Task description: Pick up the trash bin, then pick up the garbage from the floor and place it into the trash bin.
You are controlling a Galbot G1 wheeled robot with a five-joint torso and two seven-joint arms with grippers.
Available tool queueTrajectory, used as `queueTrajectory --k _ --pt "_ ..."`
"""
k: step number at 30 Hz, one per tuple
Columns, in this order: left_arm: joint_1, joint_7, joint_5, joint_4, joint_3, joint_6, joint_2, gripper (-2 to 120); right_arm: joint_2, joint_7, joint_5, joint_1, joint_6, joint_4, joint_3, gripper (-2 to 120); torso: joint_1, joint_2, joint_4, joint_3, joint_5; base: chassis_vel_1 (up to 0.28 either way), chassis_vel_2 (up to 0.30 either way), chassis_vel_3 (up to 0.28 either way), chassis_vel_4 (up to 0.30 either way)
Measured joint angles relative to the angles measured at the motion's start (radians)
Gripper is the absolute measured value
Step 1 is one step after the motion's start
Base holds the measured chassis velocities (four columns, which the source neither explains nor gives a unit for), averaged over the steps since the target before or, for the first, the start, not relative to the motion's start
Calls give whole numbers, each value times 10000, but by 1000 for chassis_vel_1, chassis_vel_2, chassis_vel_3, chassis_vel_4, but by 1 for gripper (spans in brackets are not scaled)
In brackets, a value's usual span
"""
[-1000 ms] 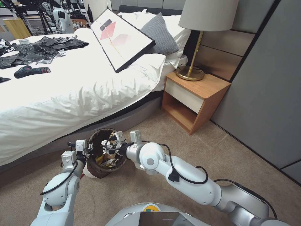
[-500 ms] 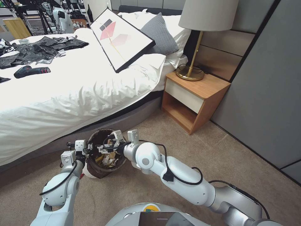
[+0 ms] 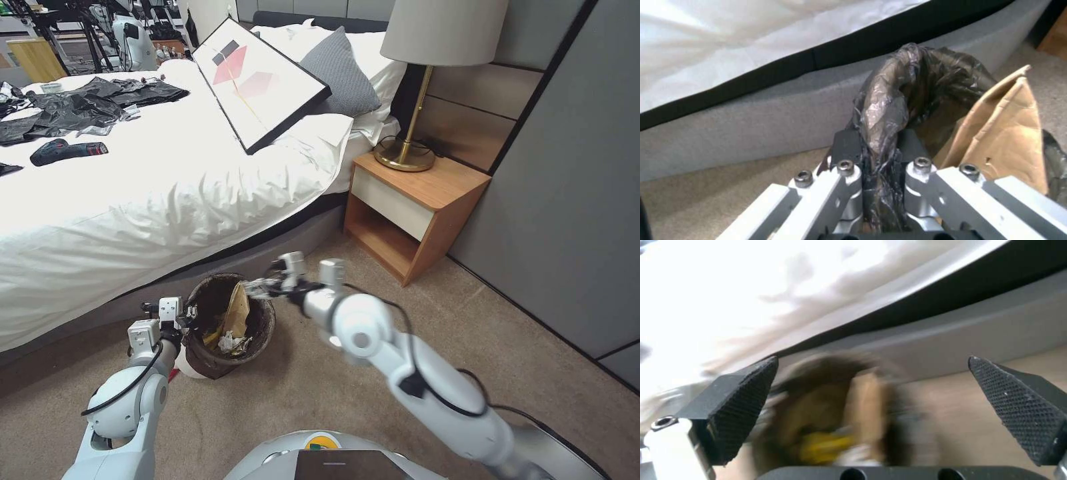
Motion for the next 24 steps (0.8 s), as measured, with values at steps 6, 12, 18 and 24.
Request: queueTrajectory --k 6,12,18,24 --pt "78 -153 -217 -182 -22 191 82 7 13 -539 -2544 -3213 625 944 3749 100 0 0 -3 -1 2 0 0 0 0" --pt "165 -238 -311 -294 6 300 182 7 1477 -1549 -5000 -5699 1756 396 6091 100 0 0 -3 -1 3 0 0 0 0" --pt "226 -98 -37 -413 -107 333 227 7 2383 -1723 -5141 -6431 2270 -132 6776 100 0 0 -2 -1 2 0 0 0 0" --pt "285 -95 -25 -565 -217 363 192 7 2870 -1718 -5366 -6391 2470 -507 6544 100 0 0 0 -1 1 0 0 0 0"
